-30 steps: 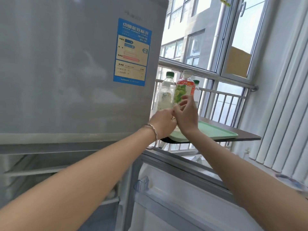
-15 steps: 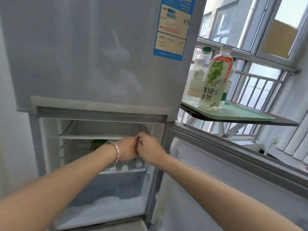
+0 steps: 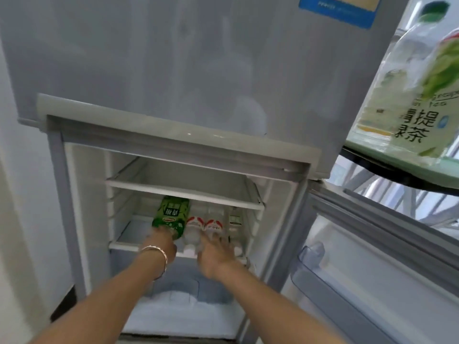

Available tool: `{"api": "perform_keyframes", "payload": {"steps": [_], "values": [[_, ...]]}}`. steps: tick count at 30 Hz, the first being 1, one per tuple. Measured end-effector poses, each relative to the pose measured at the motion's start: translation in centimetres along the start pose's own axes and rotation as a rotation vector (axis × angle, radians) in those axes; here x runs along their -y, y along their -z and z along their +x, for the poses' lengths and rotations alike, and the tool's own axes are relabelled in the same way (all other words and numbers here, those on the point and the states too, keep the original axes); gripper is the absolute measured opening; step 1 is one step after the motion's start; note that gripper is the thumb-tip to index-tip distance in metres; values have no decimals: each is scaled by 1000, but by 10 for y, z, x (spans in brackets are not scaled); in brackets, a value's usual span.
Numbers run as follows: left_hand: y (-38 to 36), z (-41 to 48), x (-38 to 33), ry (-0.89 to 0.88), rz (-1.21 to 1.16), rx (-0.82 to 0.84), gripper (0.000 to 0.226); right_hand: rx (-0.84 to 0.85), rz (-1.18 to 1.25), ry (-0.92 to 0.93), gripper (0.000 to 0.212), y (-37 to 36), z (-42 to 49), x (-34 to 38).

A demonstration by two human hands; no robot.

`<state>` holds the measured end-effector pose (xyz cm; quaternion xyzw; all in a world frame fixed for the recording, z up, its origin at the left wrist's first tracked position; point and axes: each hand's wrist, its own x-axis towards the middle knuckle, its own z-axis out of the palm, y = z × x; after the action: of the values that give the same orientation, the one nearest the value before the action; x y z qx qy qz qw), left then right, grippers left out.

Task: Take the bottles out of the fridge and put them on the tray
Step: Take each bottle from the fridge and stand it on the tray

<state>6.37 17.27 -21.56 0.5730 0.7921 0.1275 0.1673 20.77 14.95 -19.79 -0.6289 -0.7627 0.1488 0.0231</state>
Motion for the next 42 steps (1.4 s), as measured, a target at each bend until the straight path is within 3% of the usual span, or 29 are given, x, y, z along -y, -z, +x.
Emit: {"api": "perform_keyframes", "payload": {"steps": [3,5,8,17,25,29,34,37,42], "values": [[-18,25,6,131,-155,2,66,13,-39,9,70,-10,16,-2],[-31,40,9,182,-254,0,60,6,-44,24,66,-15,24,0],[-50,65,14,194,-376,11,37,-8,-44,49,63,-17,32,6],[-47,47,20,190,-548,62,30,-57,43,91,57,-35,19,12],[14,6,25,169,-498,-169,41,-81,51,72,56,-25,-13,16],[64,-9,24,88,-325,-255,40,-117,104,68,59,2,-30,28],[111,-46,14,-82,-168,-319,48,-61,203,51,67,36,-55,42],[144,-77,-9,-185,6,-375,54,77,251,25,77,54,-73,55],[193,-128,-56,-414,215,-391,56,116,468,76,66,91,-121,54]]}}
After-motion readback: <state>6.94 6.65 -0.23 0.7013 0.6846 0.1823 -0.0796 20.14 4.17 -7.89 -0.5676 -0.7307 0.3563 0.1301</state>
